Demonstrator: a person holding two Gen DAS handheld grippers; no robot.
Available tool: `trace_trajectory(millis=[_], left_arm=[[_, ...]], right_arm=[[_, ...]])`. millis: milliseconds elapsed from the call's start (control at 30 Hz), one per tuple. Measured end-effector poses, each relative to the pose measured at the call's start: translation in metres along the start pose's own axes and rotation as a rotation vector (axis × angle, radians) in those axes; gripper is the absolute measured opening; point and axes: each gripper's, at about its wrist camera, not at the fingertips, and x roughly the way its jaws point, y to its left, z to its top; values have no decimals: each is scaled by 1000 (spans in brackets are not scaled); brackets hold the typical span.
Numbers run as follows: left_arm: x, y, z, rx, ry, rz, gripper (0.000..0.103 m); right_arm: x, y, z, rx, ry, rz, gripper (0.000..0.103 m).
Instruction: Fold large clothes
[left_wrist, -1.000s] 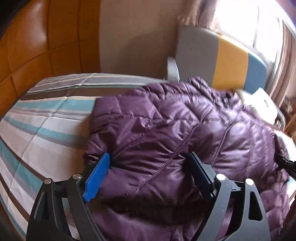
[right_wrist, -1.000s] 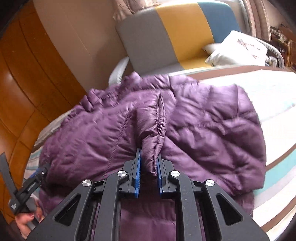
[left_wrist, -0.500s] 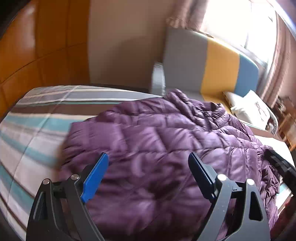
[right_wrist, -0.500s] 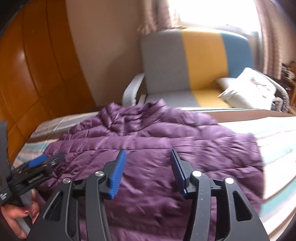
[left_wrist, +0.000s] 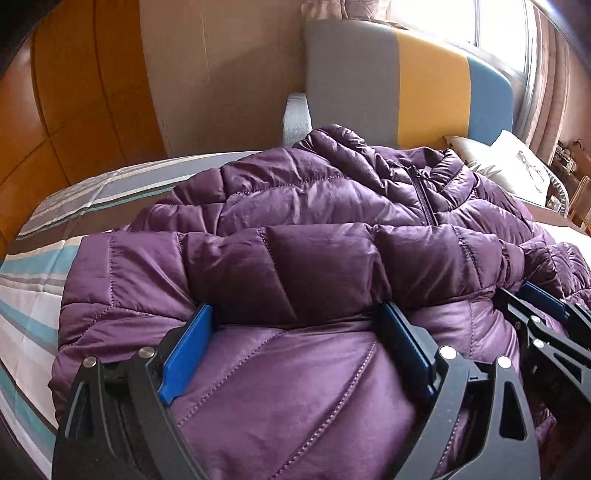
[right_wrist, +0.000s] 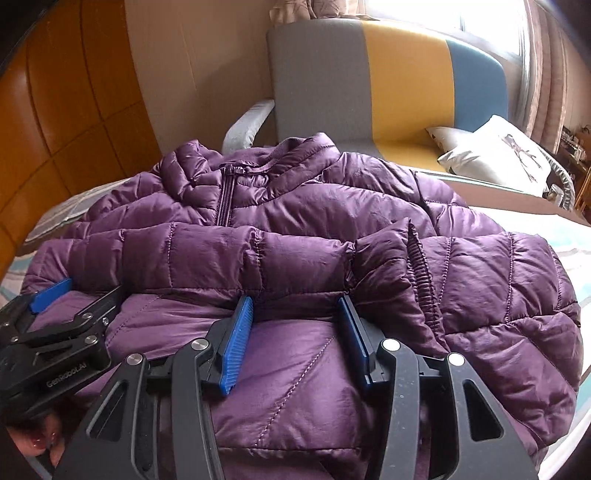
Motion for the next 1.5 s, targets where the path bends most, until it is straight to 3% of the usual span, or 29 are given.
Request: trace_trajectory(millis=[133,233,367,433,567,700,1133,1333,1467,1500], left_arm=[[-10,3,-1,-9,-13,-19,91],[-31,17,-5,-39,-40,-40,96],[-49,45,-1,-107,-110,-3,96],[-48,59,6,-125,-122,53,96],[-29,82,12,-165,-84,136,96],[-1,88,11,-162,3,134,97],[38,80,26,-122,36,121,100],[37,78,26,-122,36,125,101],[23,77,24,-105,32,105,101],[13,78,20,-95,18,89,101]], right_arm=[[-3,-2,1,11,-4,16,48],[-19,-10,3,48,-37,87,51],[-42,-27,9,76,-118,71,56],[-43,-35,17,82,-113,33,56],[-24,-53,30,125,-77,-19,56],[9,-65,31,153,-12,-33,56],[46,-54,46,92,20,-117,56],[43,-54,46,97,24,-113,56],[9,-55,39,117,-7,-75,56],[1,-56,36,123,-8,-60,60]])
